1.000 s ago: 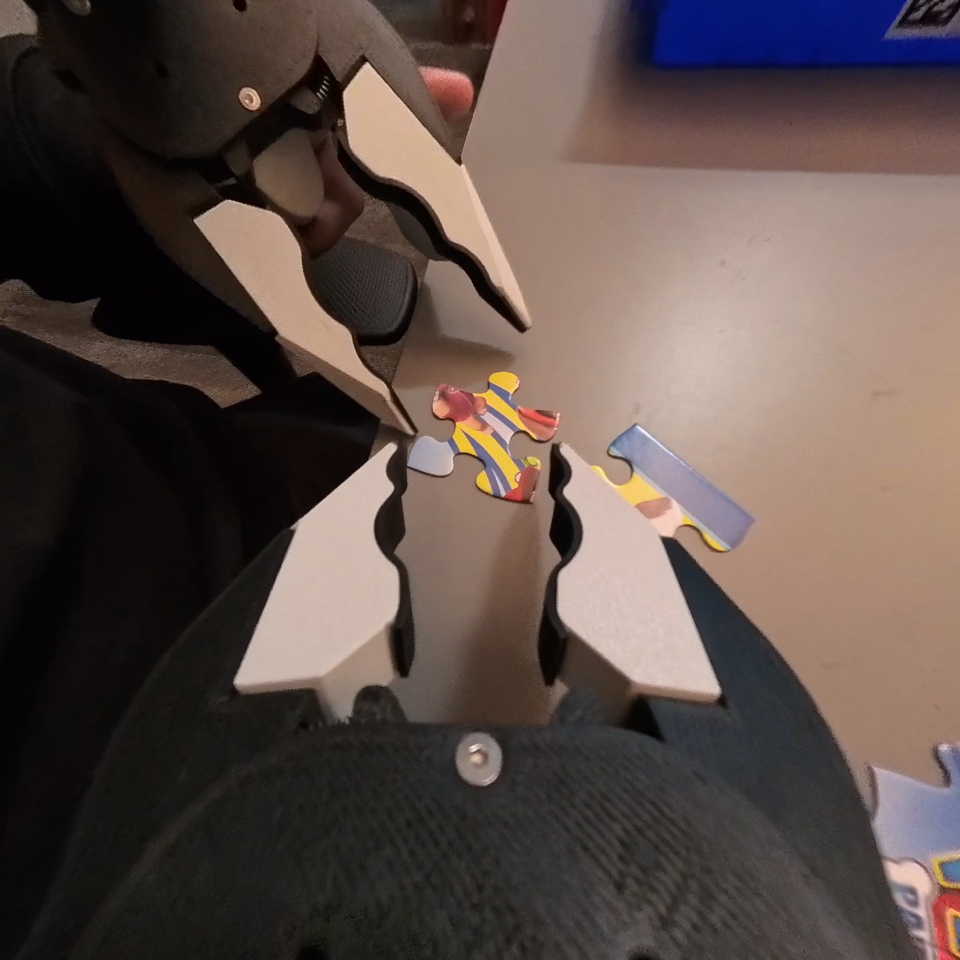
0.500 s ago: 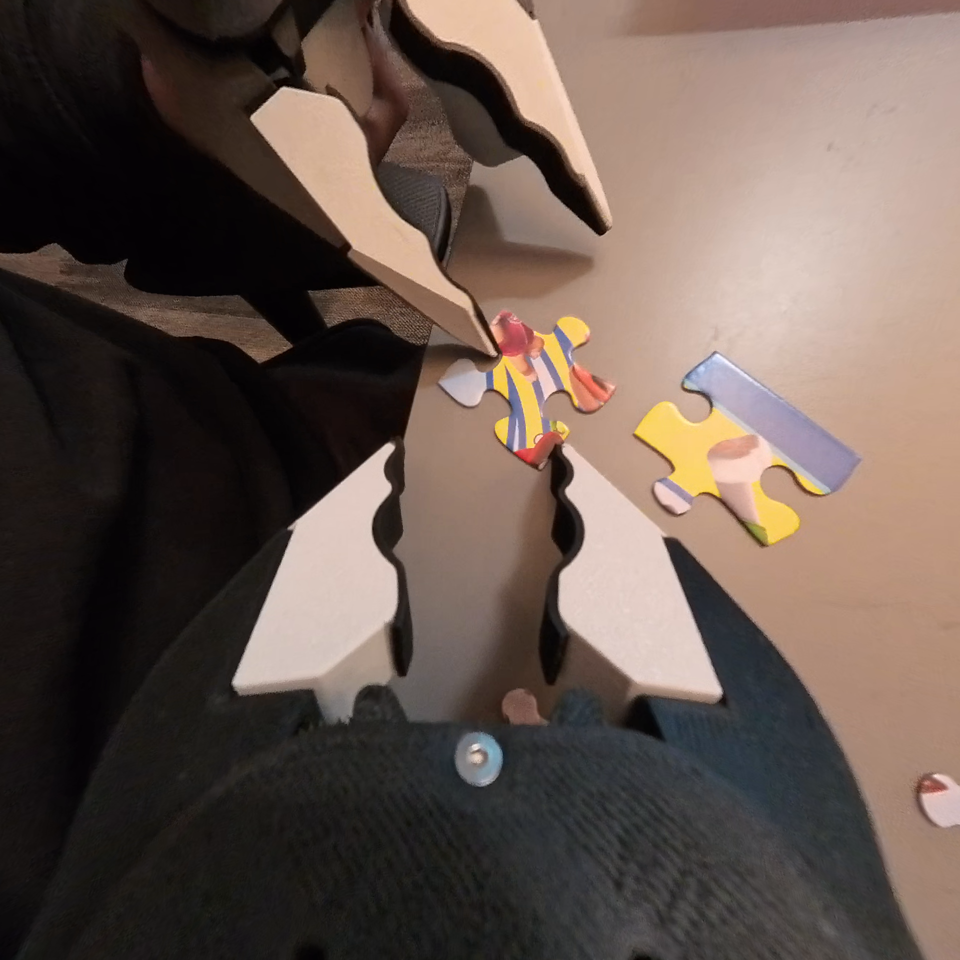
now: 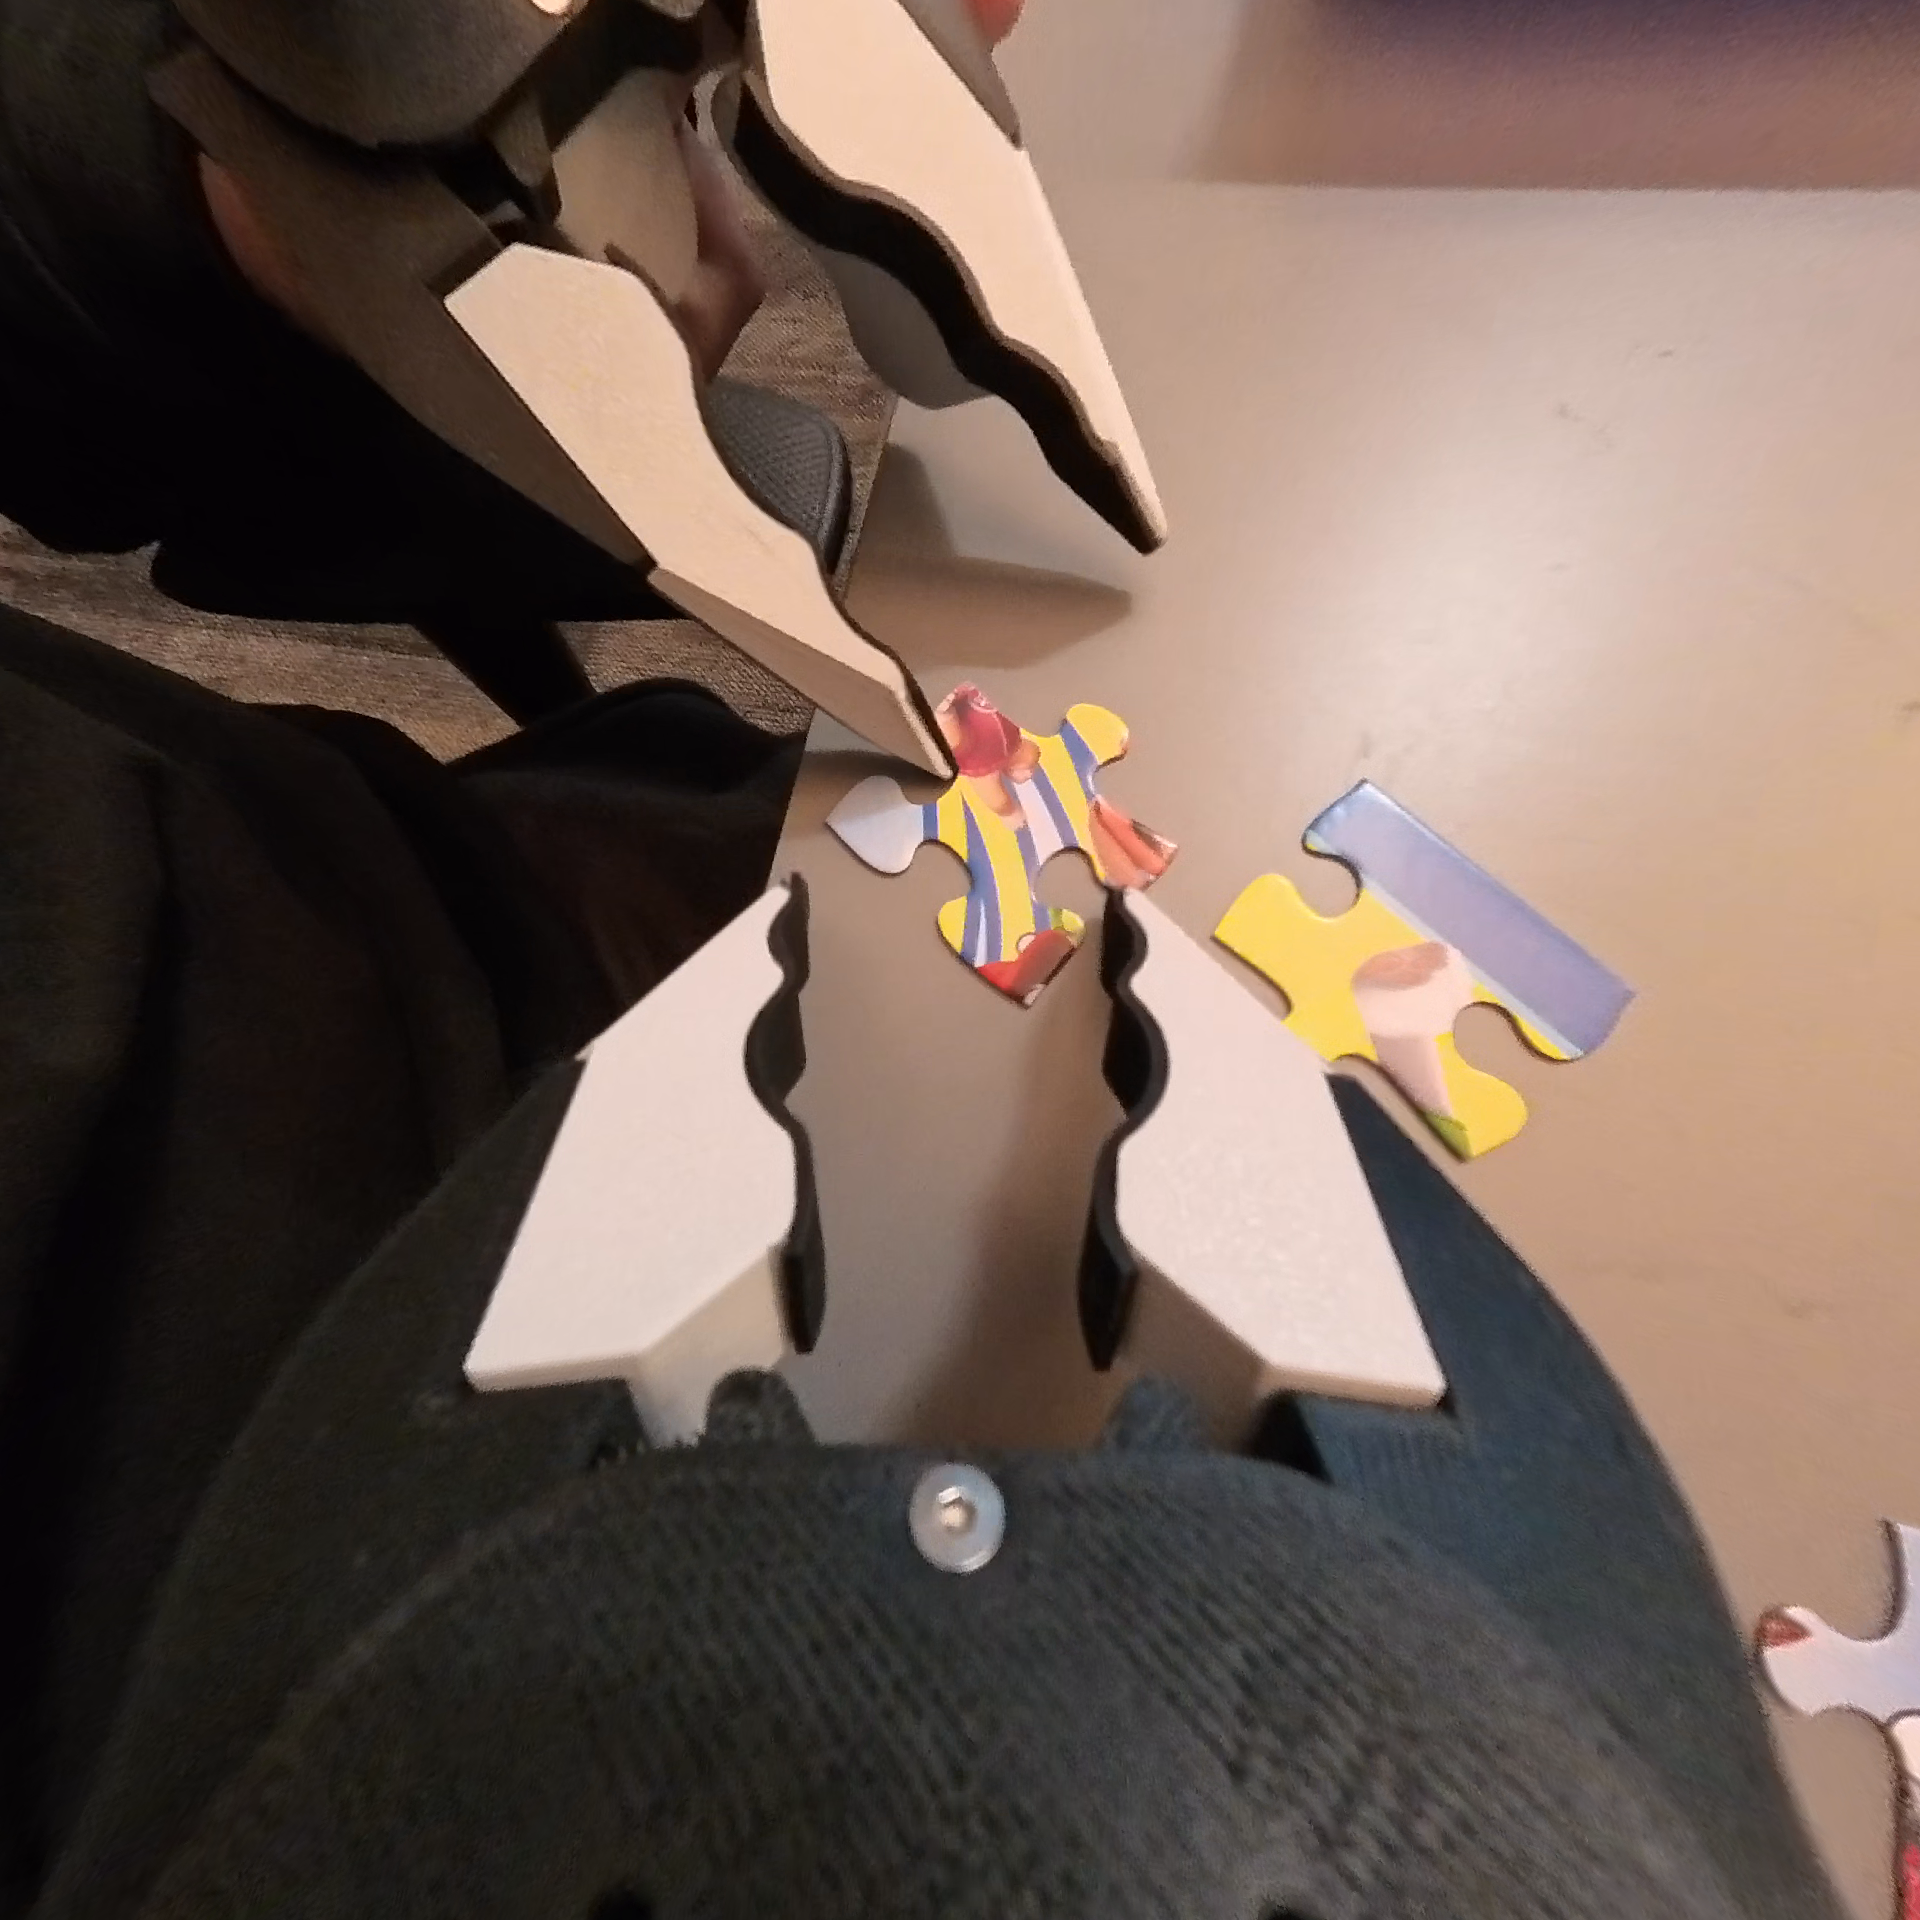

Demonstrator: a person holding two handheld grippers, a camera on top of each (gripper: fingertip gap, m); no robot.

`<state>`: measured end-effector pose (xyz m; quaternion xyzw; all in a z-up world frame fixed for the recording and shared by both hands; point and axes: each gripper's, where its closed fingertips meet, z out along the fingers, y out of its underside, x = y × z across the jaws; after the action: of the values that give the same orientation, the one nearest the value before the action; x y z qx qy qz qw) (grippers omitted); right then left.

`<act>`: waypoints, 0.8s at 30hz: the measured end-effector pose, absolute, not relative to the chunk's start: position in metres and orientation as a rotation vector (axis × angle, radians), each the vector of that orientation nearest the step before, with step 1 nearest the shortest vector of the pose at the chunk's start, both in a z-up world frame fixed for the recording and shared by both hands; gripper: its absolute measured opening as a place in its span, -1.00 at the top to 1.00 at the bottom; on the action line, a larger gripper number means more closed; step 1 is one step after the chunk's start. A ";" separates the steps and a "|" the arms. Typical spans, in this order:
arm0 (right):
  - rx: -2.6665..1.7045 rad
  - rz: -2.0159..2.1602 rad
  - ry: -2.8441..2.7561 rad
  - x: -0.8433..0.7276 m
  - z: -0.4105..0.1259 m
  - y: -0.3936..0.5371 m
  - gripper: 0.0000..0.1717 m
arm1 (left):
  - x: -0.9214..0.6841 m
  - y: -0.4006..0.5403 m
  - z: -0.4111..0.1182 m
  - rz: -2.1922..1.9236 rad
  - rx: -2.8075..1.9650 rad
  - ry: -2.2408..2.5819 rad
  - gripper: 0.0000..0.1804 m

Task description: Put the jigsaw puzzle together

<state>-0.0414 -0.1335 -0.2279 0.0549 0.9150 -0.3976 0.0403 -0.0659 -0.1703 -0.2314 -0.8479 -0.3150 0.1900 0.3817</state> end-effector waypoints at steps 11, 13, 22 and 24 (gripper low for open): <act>0.168 -1.203 2.841 -0.040 -0.231 -0.134 0.38 | -0.068 -0.171 -0.232 0.483 -2.158 -0.814 0.38; 0.172 -1.205 2.844 -0.040 -0.231 -0.134 0.38 | -0.068 -0.171 -0.232 0.487 -2.158 -0.815 0.39; 0.206 -1.202 2.857 -0.033 -0.231 -0.132 0.38 | -0.069 -0.172 -0.232 0.499 -2.154 -0.826 0.40; 0.226 -1.205 2.857 -0.029 -0.231 -0.130 0.38 | -0.070 -0.172 -0.232 0.501 -2.150 -0.831 0.40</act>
<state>-0.0292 -0.1304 -0.2311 0.0726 0.9188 -0.3876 0.0161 -0.0696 -0.1722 -0.2317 -0.8427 -0.3255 0.1963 0.3814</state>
